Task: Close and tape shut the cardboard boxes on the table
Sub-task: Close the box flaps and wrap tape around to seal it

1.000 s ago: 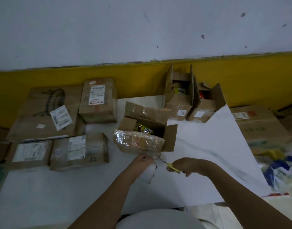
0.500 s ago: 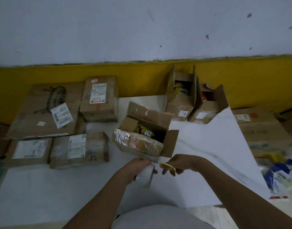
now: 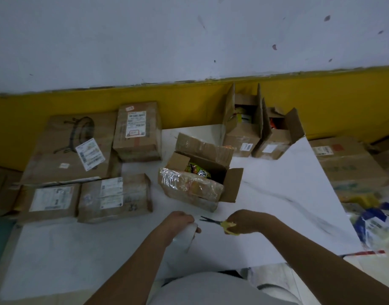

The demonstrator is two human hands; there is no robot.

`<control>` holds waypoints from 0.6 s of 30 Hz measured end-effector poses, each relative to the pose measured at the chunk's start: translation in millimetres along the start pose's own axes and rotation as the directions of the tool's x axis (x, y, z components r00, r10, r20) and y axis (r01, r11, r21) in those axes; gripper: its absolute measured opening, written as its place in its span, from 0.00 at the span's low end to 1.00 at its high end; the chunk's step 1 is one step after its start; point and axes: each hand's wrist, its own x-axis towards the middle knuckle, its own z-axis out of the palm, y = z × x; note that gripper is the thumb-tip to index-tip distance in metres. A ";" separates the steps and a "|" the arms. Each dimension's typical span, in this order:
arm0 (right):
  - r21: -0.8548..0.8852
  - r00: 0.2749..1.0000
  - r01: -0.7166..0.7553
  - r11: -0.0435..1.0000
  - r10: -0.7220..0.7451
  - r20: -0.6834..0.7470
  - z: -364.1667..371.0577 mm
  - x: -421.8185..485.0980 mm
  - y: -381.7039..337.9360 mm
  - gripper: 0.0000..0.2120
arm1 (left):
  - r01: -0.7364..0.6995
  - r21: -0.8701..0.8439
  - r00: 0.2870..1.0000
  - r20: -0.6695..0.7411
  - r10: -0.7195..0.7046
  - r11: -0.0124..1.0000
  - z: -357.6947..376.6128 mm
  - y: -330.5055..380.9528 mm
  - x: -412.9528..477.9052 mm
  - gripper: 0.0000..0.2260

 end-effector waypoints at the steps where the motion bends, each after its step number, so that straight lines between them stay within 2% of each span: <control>1: -0.043 0.999 -0.036 0.998 0.035 -0.024 9.9 5.4 -2.3 0.20 | 0.006 -0.013 1.000 -0.016 -0.006 1.000 -3.0 -2.7 -3.4 0.09; 5: -0.029 0.967 -0.157 0.987 0.147 -0.210 45.4 20.9 -15.5 0.24 | 0.026 -0.009 0.998 -0.049 -0.026 1.000 -11.0 -12.6 -17.6 0.08; 11: 0.041 0.928 -0.184 0.982 0.187 -0.322 70.0 22.2 -43.4 0.13 | 0.021 -0.031 0.997 -0.074 -0.023 0.999 -21.5 -35.6 -25.0 0.12; 13: -0.053 0.905 -0.176 0.983 0.140 -0.402 69.7 16.2 -50.4 0.13 | 0.006 -0.033 0.996 -0.085 -0.009 0.999 -23.3 -40.8 -28.2 0.12; 15: -0.139 0.862 -0.093 0.986 0.010 -0.507 64.6 8.3 -59.6 0.13 | -0.016 -0.030 0.996 -0.090 0.013 0.999 -23.6 -42.1 -32.8 0.13; 16: -0.125 0.834 -0.006 0.992 -0.064 -0.548 61.0 5.1 -65.3 0.14 | -0.026 -0.025 0.996 -0.087 0.024 0.999 -23.8 -41.9 -35.0 0.13; 18: 0.006 0.780 0.179 0.984 -0.138 -0.611 50.5 -2.0 -79.3 0.13 | -0.031 -0.021 0.996 -0.086 0.029 0.999 -24.1 -39.4 -40.1 0.13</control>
